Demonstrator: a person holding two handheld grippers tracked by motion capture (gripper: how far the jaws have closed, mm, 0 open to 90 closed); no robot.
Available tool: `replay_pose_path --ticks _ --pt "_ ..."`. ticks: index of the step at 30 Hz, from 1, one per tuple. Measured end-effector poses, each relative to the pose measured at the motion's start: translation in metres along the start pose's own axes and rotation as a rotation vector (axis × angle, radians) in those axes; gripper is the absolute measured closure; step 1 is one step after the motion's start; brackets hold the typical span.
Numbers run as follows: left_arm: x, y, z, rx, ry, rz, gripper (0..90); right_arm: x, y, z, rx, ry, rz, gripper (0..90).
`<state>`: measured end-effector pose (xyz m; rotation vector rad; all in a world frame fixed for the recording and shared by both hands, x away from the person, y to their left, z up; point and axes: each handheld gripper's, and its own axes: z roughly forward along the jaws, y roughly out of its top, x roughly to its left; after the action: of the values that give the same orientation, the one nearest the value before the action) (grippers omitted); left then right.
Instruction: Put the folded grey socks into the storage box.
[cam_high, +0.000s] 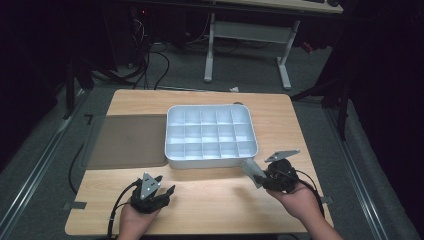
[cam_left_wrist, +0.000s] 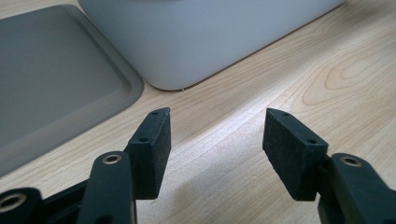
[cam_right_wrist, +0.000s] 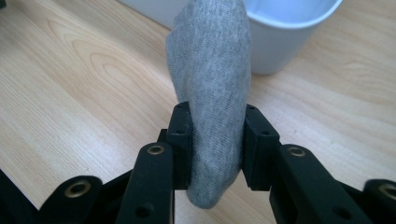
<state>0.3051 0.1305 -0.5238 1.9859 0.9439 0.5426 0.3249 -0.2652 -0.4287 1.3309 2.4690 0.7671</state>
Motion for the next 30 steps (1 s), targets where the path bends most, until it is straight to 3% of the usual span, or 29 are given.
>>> replay_pose_path --ticks 5,13,19,30 --pt "-0.004 0.002 0.002 -0.002 0.000 0.013 42.4 -0.005 0.013 -0.009 0.007 -0.014 0.004 69.9" --pt "-0.004 0.001 0.003 0.001 -0.004 0.017 42.3 -0.020 0.041 -0.008 0.052 -0.042 0.037 69.9" --pt "-0.004 0.001 0.001 -0.003 -0.005 0.016 42.2 -0.026 0.063 0.004 0.098 -0.070 0.019 69.9" --pt "-0.005 0.001 0.001 -0.006 -0.011 0.017 42.2 -0.035 0.090 0.028 0.167 -0.106 0.037 69.9"
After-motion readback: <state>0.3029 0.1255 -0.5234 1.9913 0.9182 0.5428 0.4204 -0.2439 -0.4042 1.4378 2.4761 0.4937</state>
